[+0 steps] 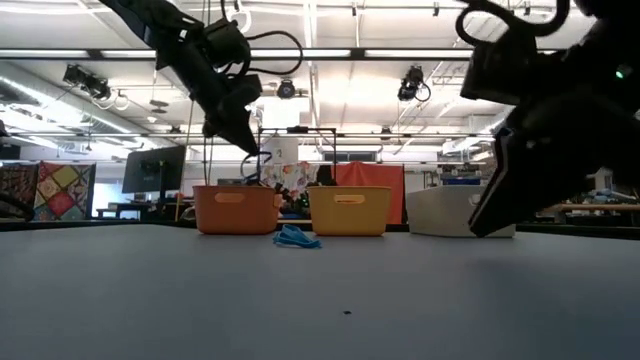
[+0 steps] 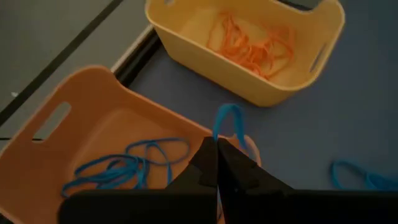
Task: Sort rubber bands into baskets
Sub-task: Put the blue rubber band into the orange bin
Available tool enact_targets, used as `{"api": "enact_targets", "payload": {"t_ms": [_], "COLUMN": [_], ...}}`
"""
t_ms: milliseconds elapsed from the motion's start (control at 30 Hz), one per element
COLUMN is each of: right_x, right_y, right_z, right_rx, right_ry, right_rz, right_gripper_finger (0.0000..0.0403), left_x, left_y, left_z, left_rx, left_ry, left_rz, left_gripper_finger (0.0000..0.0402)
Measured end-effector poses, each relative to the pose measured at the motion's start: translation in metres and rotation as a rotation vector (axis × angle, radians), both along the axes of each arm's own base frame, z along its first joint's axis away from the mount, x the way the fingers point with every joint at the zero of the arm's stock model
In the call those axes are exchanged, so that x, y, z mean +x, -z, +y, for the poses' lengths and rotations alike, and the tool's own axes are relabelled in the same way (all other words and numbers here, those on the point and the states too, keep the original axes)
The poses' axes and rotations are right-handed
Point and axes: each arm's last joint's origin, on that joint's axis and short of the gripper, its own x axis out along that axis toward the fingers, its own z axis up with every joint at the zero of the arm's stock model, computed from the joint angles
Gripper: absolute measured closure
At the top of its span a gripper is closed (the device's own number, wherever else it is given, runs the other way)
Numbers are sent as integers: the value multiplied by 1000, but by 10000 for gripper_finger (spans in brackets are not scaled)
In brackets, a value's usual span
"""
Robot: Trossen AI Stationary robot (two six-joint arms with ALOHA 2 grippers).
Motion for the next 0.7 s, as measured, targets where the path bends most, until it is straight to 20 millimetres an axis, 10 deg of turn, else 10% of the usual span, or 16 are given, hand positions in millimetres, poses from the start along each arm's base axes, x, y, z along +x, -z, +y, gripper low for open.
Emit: {"api": "enact_targets", "payload": {"t_ms": [700], "right_x": [6], "right_y": [4], "right_z": [-94], "right_rx": [-220], "right_ry": [219], "right_rz": [304], "right_gripper_finger": [290], "left_x": [-17], "left_y": [-30], "left_z": [-8], "left_rx": [70], "left_ry": [74], "left_rz": [-98], "left_gripper_finger": [400]}}
